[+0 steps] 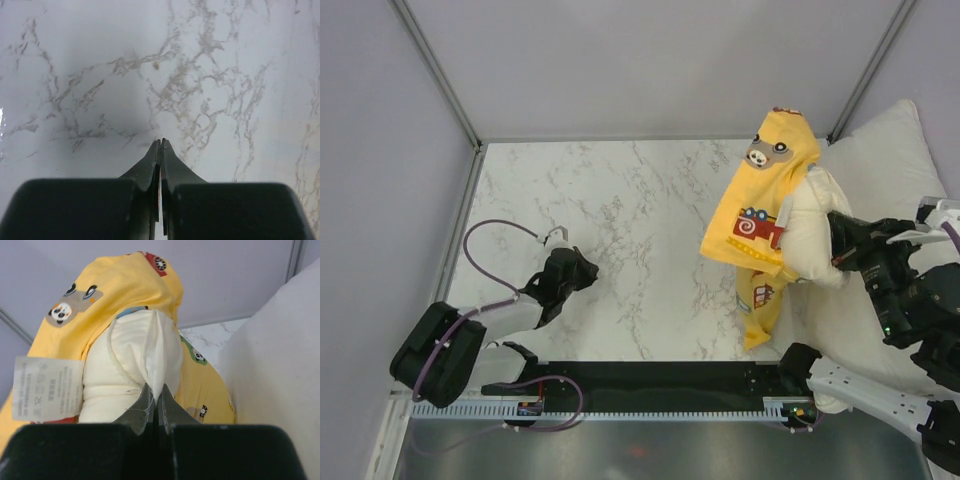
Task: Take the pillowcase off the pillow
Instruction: Expand the opening of the pillowcase
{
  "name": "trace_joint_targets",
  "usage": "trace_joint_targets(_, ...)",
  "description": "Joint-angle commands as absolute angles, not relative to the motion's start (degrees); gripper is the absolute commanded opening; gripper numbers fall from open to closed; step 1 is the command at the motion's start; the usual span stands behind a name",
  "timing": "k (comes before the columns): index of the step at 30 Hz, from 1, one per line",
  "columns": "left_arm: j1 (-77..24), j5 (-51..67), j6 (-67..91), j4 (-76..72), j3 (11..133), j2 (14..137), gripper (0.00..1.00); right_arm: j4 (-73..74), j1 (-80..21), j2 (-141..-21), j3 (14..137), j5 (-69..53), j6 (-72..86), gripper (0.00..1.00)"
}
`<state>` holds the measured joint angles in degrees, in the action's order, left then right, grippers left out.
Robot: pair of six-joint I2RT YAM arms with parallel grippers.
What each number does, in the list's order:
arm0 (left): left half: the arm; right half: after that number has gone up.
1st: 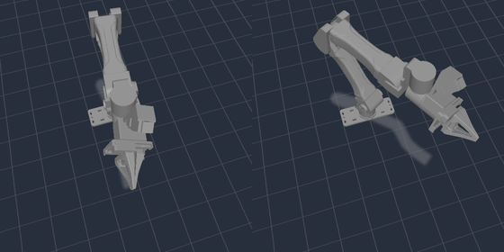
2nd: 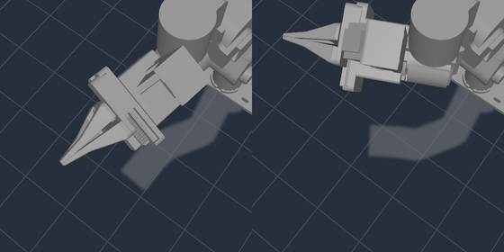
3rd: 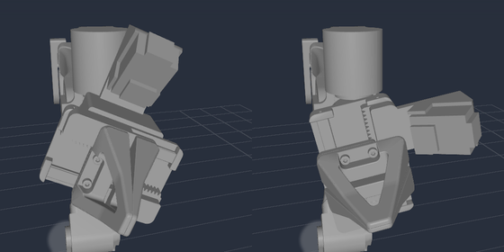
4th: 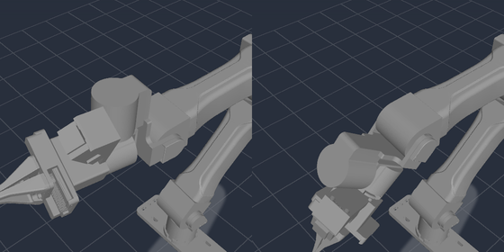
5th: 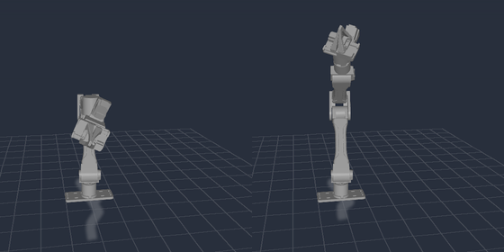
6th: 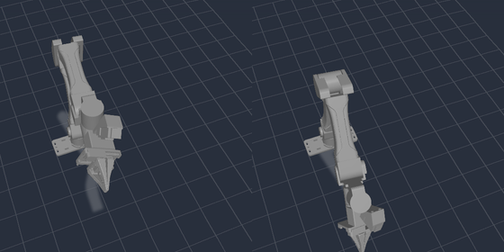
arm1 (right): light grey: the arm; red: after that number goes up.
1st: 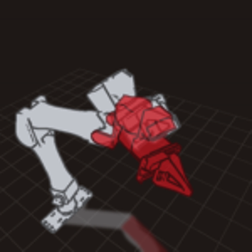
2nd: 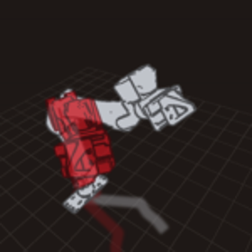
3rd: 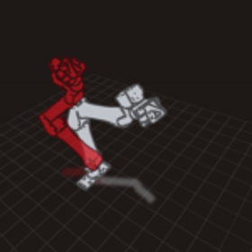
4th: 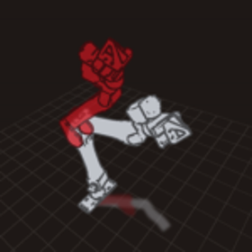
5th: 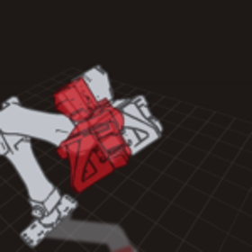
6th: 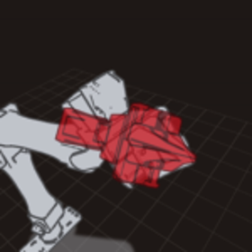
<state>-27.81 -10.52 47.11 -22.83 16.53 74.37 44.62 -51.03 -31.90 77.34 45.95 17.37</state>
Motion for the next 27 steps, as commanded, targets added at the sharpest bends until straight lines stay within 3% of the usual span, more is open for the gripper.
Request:
trace_joint_targets(1,-30.41,-15.29,37.47,-18.39,21.52,65.32,0.02,42.54,-50.98,-36.65,76.38,48.87,14.24,0.00)
trace_joint_targets(6,-31.03,-14.69,31.04,-10.64,29.08,51.53,0.02,39.03,-50.98,-38.41,75.06,45.88,13.10,0.00)
trace_joint_targets(11,-31.46,-8.10,25.41,-5.02,39.80,49.22,0.02,33.85,-50.98,-39.55,71.20,36.32,12.83,0.00)
trace_joint_targets(13,-32.86,-5.46,23.31,-3.26,42.70,49.57,0.19,32.79,-50.98,-41.21,68.92,33.41,13.44,0.00)
trace_joint_targets(14,-33.74,-5.01,22.42,-3.08,45.06,50.01,0.38,31.13,-50.98,-42.44,67.95,30.35,14.14,0.00)
trace_joint_targets(18,-42.42,-8.76,16.10,-0.97,51.05,52.11,0.75,27.34,-51.06,-45.26,62.85,24.62,16.69,0.00)
trace_joint_targets(20,-45.51,-10.19,12.14,0.00,53.52,52.47,0.86,25.15,-50.98,-45.96,59.51,23.30,17.66,0.00)
trace_joint_targets(21,-47.18,-10.37,11.43,1.22,53.96,52.82,0.99,24.61,-50.98,-46.05,58.54,21.90,18.45,0.00)
trace_joint_targets(27,-48.51,-7.75,10.90,1.67,51.51,52.99,1.00,21.27,-51.06,-46.06,51.69,18.64,21.53,0.00)
